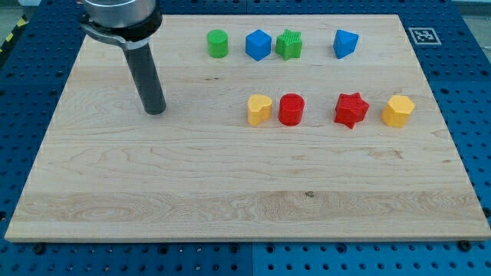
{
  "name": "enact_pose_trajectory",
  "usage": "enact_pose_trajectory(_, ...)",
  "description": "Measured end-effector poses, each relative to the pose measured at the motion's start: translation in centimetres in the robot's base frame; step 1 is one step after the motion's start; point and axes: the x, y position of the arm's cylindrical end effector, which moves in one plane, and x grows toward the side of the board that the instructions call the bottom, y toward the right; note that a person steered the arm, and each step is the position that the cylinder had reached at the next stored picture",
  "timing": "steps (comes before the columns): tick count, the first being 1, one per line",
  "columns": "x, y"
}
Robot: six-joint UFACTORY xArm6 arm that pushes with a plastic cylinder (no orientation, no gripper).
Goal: Touch the top side of the red circle
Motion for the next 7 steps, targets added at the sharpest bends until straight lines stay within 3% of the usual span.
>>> enact_pose_trajectory(3,0.0,0.7)
enact_pose_trajectory(6,-2.4,9.2)
enact_pose_trajectory(7,-2.4,9.2)
